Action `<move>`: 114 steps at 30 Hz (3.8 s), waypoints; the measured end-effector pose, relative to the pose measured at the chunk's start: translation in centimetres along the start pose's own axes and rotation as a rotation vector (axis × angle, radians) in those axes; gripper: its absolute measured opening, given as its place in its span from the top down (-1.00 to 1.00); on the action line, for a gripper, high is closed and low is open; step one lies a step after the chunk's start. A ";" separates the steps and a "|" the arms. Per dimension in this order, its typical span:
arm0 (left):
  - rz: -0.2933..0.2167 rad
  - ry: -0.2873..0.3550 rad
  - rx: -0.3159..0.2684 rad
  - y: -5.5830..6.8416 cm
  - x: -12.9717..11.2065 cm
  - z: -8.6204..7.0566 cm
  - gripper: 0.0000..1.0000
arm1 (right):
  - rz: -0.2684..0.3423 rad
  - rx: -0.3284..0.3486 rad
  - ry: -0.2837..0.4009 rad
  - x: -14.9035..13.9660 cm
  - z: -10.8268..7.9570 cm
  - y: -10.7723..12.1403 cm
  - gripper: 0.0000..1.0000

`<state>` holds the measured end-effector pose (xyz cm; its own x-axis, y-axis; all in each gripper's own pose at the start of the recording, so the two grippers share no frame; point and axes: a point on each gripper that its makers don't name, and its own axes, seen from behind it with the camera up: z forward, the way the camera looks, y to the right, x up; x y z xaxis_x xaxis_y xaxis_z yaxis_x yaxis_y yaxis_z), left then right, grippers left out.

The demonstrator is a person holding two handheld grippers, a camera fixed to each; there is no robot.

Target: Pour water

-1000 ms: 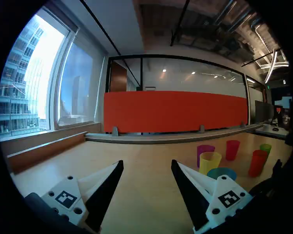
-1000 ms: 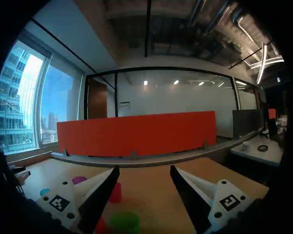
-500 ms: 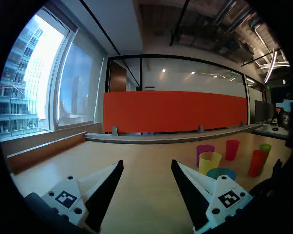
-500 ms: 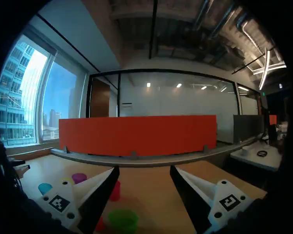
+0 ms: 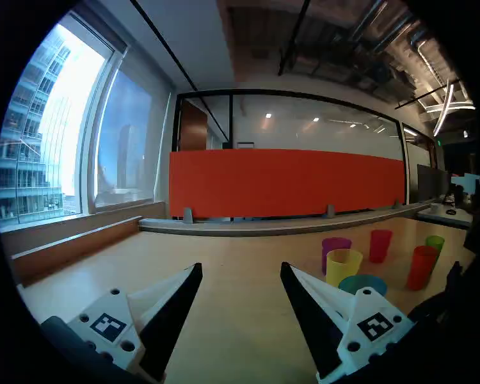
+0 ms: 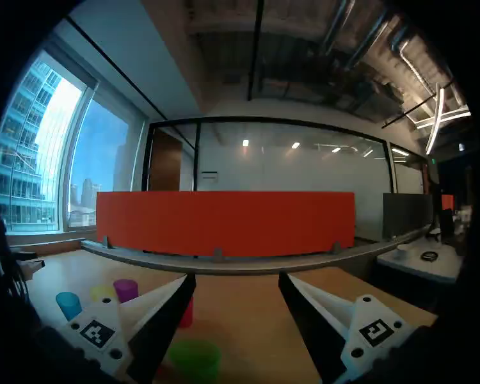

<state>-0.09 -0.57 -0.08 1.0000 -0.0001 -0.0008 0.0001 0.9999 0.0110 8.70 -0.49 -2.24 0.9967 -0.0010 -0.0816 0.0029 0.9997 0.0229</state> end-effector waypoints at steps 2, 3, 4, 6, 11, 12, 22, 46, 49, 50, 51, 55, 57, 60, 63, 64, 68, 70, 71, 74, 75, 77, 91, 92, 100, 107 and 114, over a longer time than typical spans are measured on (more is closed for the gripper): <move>0.000 0.000 0.000 0.0 0.0 0.0 -0.81 | 0.003 0.004 -0.003 -0.6 0.1 -0.2 -1.00; 0.000 0.000 0.000 0.0 0.0 0.0 -0.81 | 0.006 0.007 -0.004 -0.9 0.2 -0.4 -1.00; 0.000 0.000 0.000 0.0 0.0 0.0 -0.81 | 0.010 0.008 -0.005 -1.1 0.2 -0.4 -1.00; 0.000 0.000 0.000 0.0 0.0 0.0 -0.81 | 0.019 0.011 -0.006 -1.7 0.3 -0.6 -1.00; 0.000 0.000 0.000 0.0 0.0 0.0 -0.80 | 0.036 0.004 0.008 -2.5 0.4 -0.4 -1.00; 0.000 0.000 0.000 0.0 0.0 0.0 -0.80 | 0.036 0.003 0.011 -2.6 0.5 -0.3 -1.00; 0.000 0.000 0.000 0.1 0.0 0.0 -0.80 | 0.033 -0.003 0.014 -4.3 0.4 0.1 -1.00; 0.000 0.000 0.000 0.1 0.0 0.1 -0.80 | 0.071 -0.015 -0.027 -7.3 0.8 1.2 -1.00; 0.000 0.000 0.000 0.1 0.0 0.1 -0.80 | 0.063 -0.018 -0.036 -7.5 1.0 1.2 -1.00; 0.000 0.000 0.000 0.1 0.0 0.0 -0.81 | 0.061 -0.019 -0.039 -7.6 1.0 1.2 -1.00; 0.000 0.000 0.000 0.1 0.0 0.0 -0.81 | 0.059 -0.021 -0.043 -7.7 1.1 1.2 -1.00; 0.000 0.000 0.000 0.1 0.0 0.1 -0.81 | 0.050 -0.018 -0.055 -8.1 1.1 0.9 -1.00; 0.000 0.000 0.000 0.1 0.0 0.1 -0.81 | 0.045 -0.016 -0.060 -8.3 1.1 0.7 -1.00; 0.000 0.000 0.000 0.1 0.0 0.1 -0.80 | 0.037 -0.012 -0.069 -8.6 1.2 0.5 -1.00; 0.000 0.000 0.000 0.1 0.0 0.1 -0.80 | 0.029 -0.014 -0.075 -8.8 1.2 0.5 -1.00; 0.000 0.000 0.000 0.1 0.0 0.1 -0.81 | 0.026 -0.017 -0.077 -8.9 1.2 0.5 -1.00; 0.000 0.000 0.000 0.1 0.0 0.1 -0.81 | 0.015 -0.024 -0.080 -8.9 1.2 0.6 -1.00; 0.000 0.000 0.000 0.1 0.0 0.1 -0.81 | 0.010 -0.025 -0.081 -9.0 1.2 0.5 -1.00; 0.000 0.000 0.000 0.1 0.0 0.1 -0.81 | 0.008 -0.025 -0.081 -9.0 1.2 0.5 -1.00; 0.000 0.000 0.000 0.1 0.0 0.1 -0.81 | 0.005 -0.025 -0.082 -9.0 1.3 0.4 -1.00; 0.000 0.000 0.000 0.1 0.0 0.1 -0.81 | 0.005 -0.025 -0.082 -9.0 1.3 0.4 -1.00; 0.000 0.000 0.000 0.1 0.0 0.1 -0.81 | 0.005 -0.025 -0.082 -9.0 1.3 0.4 -1.00; 0.000 0.000 0.000 0.1 0.0 0.0 -0.80 | 0.005 -0.025 -0.085 -9.1 1.3 0.4 -1.00; 0.000 0.000 0.000 0.1 0.0 0.0 -0.80 | 0.005 -0.025 -0.085 -9.0 1.3 0.4 -1.00; 0.000 0.000 0.000 0.1 0.0 0.0 -0.80 | 0.004 -0.025 -0.085 -9.0 1.2 0.4 -1.00; 0.000 0.000 0.000 0.1 0.0 0.0 -0.81 | 0.004 -0.025 -0.085 -9.1 1.2 0.4 -1.00; 0.000 0.000 0.000 0.0 0.0 0.0 -0.81 | 0.004 -0.025 -0.085 -9.1 1.3 0.3 -1.00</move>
<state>-0.08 -0.55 -0.08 1.0000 -0.0003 -0.0008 0.0003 0.9999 0.0111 -0.27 -0.17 -0.24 1.0000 0.0026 0.0030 -0.0025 1.0000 -0.0016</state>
